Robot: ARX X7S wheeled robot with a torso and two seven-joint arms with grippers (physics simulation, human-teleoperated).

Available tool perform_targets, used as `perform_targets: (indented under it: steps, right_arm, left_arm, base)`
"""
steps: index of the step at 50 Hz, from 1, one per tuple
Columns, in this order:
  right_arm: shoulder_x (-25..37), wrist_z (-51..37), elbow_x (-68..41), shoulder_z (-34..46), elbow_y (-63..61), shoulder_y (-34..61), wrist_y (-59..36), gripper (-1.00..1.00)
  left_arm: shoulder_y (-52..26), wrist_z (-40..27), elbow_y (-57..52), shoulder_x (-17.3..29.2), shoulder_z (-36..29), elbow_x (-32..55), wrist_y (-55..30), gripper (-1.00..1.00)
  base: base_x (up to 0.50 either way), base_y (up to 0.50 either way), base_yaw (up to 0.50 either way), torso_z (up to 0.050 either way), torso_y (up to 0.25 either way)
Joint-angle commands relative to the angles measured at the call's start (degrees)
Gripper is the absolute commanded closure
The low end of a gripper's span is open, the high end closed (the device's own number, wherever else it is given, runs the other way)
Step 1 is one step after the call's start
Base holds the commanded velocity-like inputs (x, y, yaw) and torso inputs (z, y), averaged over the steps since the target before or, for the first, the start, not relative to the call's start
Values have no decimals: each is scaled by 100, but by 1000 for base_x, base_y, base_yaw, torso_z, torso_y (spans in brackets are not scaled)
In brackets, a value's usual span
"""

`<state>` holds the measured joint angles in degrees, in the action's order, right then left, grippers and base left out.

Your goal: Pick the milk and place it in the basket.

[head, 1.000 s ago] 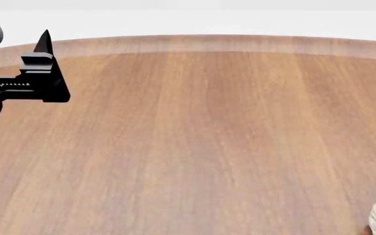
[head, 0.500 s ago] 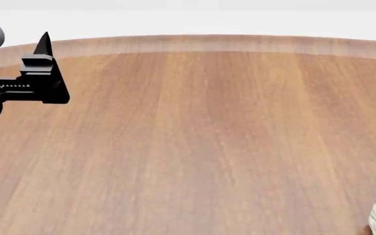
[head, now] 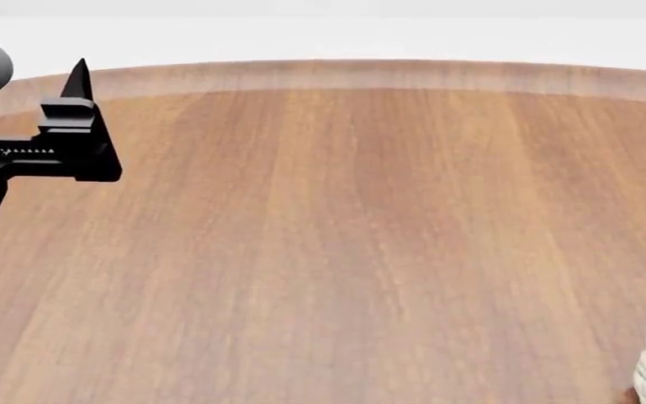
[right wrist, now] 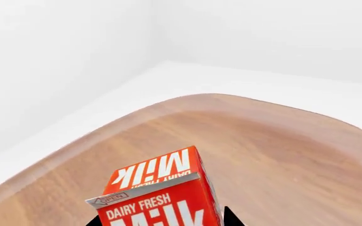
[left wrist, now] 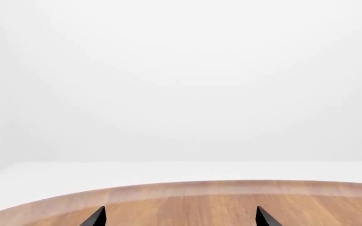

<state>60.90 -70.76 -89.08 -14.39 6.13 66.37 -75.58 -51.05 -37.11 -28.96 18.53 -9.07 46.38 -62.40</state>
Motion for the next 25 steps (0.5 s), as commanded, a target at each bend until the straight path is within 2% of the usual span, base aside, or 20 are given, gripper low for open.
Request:
perform_targets:
  steps: [1, 8, 25]
  right_arm:
    - [-99, 761, 152, 391, 13, 378, 3, 100]
    - [-221, 1033, 155, 440, 98, 288, 78, 100]
    - [-448, 1255, -175, -421, 109, -968, 454, 100]
  left_arm:
    - [-29, -31, -5, 2, -22, 36, -6, -100]
    - [0, -33, -11, 15, -39, 46, 21, -100]
    - [30, -43, 0, 61, -72, 54, 75, -100]
  base:
    - [0, 0, 0, 0, 0]
    - [0, 0, 0, 0, 1]
    - [0, 0, 0, 1, 1]
